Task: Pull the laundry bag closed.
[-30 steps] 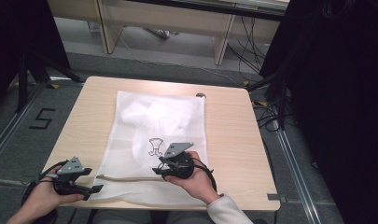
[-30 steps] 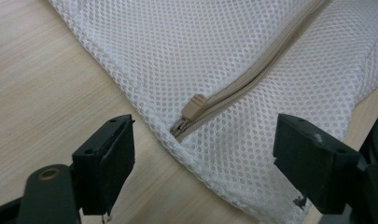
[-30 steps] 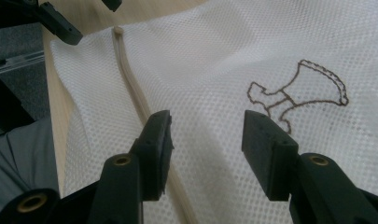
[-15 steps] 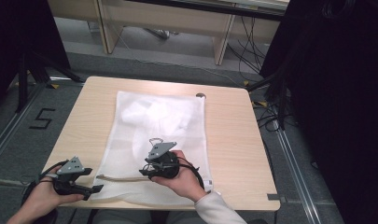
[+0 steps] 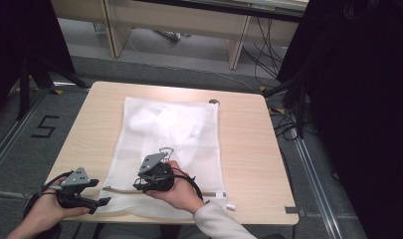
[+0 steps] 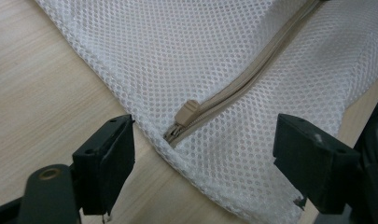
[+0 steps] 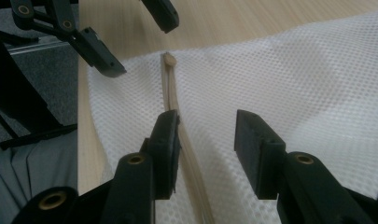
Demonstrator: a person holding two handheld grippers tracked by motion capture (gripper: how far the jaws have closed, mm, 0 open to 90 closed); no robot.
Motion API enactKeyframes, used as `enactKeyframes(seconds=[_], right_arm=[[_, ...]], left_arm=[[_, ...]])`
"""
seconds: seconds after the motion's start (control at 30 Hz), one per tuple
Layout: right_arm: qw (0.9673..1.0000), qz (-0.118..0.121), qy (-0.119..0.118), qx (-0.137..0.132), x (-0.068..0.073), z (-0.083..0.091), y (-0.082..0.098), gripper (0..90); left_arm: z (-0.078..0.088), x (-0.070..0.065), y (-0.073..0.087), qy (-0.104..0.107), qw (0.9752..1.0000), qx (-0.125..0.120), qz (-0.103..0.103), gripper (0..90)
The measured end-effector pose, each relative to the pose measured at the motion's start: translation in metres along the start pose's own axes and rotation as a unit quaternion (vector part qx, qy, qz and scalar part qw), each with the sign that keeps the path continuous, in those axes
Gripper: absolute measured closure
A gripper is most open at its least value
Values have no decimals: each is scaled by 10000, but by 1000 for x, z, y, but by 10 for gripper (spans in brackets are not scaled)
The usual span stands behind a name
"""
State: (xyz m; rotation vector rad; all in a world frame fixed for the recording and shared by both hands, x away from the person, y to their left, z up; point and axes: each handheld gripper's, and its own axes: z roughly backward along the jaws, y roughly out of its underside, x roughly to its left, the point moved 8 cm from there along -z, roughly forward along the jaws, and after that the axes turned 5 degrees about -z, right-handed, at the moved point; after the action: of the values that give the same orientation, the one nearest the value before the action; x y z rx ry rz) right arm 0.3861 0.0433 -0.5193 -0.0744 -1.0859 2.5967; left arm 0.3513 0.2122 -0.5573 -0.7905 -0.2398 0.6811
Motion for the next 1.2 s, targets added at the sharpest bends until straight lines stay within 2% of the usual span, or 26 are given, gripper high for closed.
enactKeyframes(seconds=[0.17,0.2,0.23,0.37,0.53,0.57,0.63,0.77,0.8,0.83,0.93,0.97,1.0,1.07,1.1,1.13,1.17,1.2], right_arm=[[9999,72,-74,60,4,-10,-8,624],[9999,74,-81,62,4,-12,-10,627],[9999,81,-100,65,4,-13,-11,629],[9998,39,-157,74,6,-18,-15,637],[9997,4,-219,144,7,-28,-18,642],[9996,-73,-233,164,8,-29,-18,642],[9996,6,-242,176,7,-32,-20,642],[9994,-6,-282,223,9,-40,-25,643],[9992,-113,-296,229,11,-42,-25,643],[9993,10,-293,226,9,-43,-26,643],[9992,-5,-322,250,9,-47,-27,643],[9990,-84,-346,268,11,-49,-26,643],[9990,-39,-349,275,10,-51,-27,643],[9990,-64,-337,302,9,-54,-26,643],[9989,-28,-334,326,9,-55,-27,643],[9988,-69,-341,352,9,-57,-27,643],[9987,-98,-374,324,10,-58,-28,643],[9989,-33,-339,337,8,-60,-28,643]], left_arm=[[0,0,0,23,10000,-15,7,205],[0,0,0,6,10000,-18,-6,205],[0,1,0,-15,9999,2,-126,204],[0,0,0,28,9999,25,-129,203],[0,0,0,24,9999,5,-103,202],[0,0,0,45,9999,0,-99,202],[0,0,0,24,9999,16,-109,202],[0,-1,0,72,9999,7,-95,203],[0,-1,-1,72,9999,-19,-74,202],[0,-1,0,77,9999,-18,-67,202],[0,-1,0,85,9999,17,-89,202],[0,-1,0,79,9999,13,-75,203],[-1,-2,0,85,10000,5,32,202],[-1,-1,1,50,10000,14,13,202],[0,0,0,28,9999,21,-98,203],[-1,-1,-2,52,9999,-106,11,205],[1,1,-1,-28,10000,-56,18,210],[3,2,-2,-49,10000,-63,-58,211]])
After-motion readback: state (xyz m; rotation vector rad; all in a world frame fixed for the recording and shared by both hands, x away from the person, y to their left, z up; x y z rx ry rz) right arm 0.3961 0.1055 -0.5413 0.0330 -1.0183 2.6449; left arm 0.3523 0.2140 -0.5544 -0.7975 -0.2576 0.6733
